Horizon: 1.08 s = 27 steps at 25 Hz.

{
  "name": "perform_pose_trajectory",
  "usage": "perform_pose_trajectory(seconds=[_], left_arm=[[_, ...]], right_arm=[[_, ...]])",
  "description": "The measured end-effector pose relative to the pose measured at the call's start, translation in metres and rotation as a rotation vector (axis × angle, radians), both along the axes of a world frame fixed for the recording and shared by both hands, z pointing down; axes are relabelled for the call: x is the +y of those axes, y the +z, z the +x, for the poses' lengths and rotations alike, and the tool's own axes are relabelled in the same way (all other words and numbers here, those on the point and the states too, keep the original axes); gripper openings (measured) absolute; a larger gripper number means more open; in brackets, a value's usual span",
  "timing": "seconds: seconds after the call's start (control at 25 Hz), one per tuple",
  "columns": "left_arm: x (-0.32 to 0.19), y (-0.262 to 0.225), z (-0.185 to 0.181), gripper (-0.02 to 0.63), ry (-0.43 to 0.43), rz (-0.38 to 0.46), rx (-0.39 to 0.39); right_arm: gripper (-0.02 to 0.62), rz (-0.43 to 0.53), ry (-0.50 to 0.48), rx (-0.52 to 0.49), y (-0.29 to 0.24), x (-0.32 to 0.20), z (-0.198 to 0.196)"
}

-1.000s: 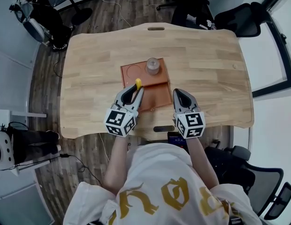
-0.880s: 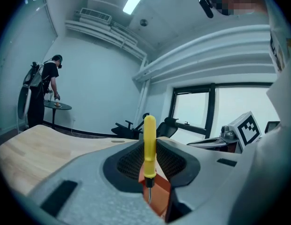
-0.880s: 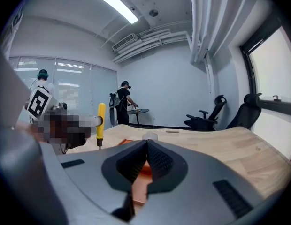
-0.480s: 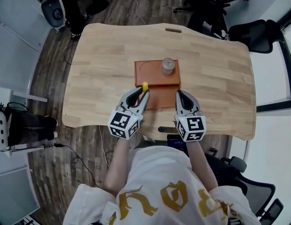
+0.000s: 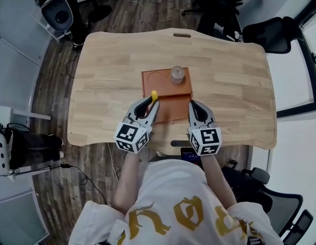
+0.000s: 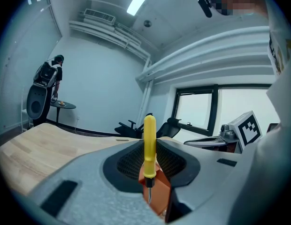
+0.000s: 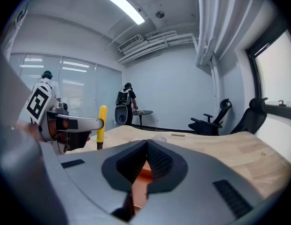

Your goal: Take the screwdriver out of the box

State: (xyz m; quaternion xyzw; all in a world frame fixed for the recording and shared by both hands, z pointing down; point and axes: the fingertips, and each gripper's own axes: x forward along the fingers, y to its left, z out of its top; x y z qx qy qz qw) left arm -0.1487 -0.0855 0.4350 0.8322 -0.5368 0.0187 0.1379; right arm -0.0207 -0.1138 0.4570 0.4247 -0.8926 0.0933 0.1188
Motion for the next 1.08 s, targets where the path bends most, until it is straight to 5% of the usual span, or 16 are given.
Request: perform_pose_trajectory(seconds=[1.08], left_arm=[[-0.007, 0.007, 0.011, 0.080, 0.053, -0.009, 0.001]], right_arm=[[0.011, -0.025, 0.047, 0.001, 0.009, 0.002, 0.016]])
